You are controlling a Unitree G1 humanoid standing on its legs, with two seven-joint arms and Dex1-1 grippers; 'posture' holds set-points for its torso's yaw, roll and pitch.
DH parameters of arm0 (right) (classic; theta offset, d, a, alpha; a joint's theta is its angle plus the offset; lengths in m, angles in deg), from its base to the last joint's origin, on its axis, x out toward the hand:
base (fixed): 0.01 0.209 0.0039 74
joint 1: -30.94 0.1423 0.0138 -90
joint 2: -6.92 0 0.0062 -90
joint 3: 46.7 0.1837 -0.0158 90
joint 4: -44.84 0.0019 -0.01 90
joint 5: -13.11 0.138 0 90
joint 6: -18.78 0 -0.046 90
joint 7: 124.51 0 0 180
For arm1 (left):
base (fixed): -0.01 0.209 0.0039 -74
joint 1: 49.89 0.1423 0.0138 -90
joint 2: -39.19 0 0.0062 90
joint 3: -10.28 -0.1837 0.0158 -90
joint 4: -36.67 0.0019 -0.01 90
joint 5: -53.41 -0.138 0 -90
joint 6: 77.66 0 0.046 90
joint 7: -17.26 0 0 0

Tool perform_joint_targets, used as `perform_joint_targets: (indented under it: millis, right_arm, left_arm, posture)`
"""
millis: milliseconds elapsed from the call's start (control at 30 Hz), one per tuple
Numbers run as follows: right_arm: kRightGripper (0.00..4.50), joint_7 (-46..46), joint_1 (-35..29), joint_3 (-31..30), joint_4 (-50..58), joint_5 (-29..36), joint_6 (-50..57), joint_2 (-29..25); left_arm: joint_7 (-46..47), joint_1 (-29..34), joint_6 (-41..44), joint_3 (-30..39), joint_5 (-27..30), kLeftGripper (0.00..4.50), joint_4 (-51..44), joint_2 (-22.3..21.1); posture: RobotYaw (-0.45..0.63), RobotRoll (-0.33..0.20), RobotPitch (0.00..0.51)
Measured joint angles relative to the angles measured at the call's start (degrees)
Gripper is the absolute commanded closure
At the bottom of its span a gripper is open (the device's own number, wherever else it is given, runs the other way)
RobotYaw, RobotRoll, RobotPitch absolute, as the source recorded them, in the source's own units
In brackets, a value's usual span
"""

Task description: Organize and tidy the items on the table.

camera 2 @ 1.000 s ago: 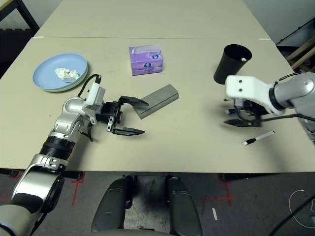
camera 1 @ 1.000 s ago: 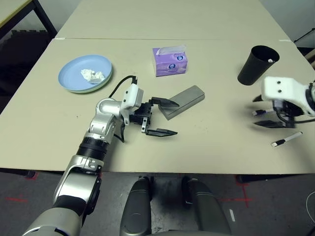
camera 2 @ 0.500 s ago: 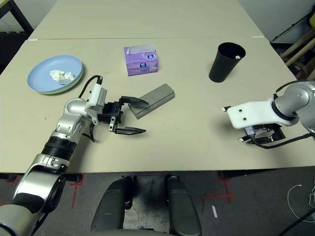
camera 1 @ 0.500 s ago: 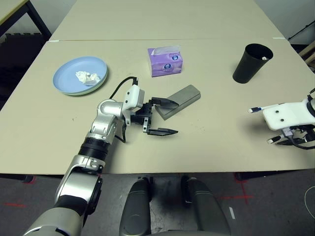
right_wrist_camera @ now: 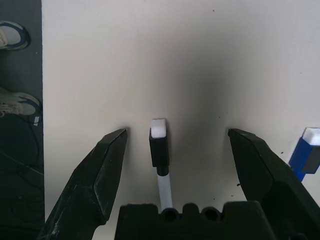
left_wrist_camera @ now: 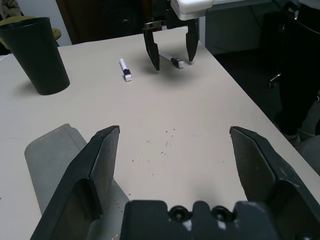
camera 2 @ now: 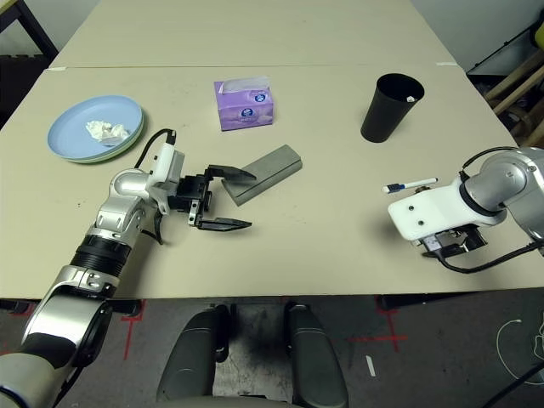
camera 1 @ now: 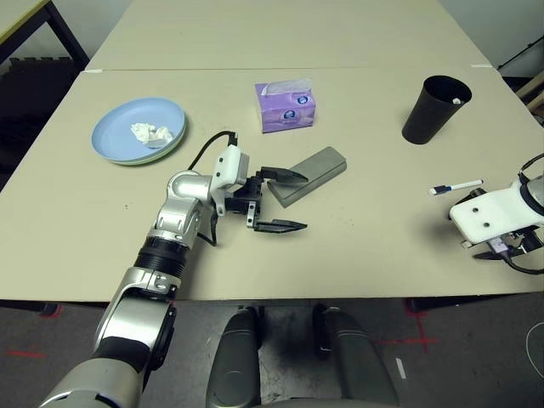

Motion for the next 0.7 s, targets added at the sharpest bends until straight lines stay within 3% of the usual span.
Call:
perform_joint_targets:
  millis: [267,300,367,667,700]
  right_arm:
    - [0.0,0.2,0.0,0.0,-0.7,-2.9,-0.9,0.0]
    - [0.18,0.4,0.0,0.0,-0.7,-3.4,-0.9,0.0]
    - [0.61,0.5,0.0,0.0,-0.8,-4.1,-0.9,0.2]
    - [4.08,-0.1,0.0,0.0,-0.5,-4.6,-0.5,0.8]
    - [4.18,-0.6,0.0,0.0,-0.1,-4.4,0.2,0.9]
  left_arm:
    - [0.6,0.0,0.1,0.0,-0.1,0.01,0.0,-0.1]
    - [0.6,0.0,0.1,0.0,-0.2,0.0,0.0,-0.1]
    - [0.6,0.0,0.1,0.0,-0.2,0.0,0.0,-0.1]
    - [0.7,0.0,0.1,0.0,-0.5,0.0,0.0,-0.1]
    - [0.7,0.0,0.1,0.0,-0.5,0.0,0.0,-0.1]
  posture:
    - [0.07,0.0,0.213]
    - [0.07,0.0,0.213]
    - [0.07,0.0,0.213]
    - [0.07,0.0,0.21]
    - [0.07,0.0,0.21]
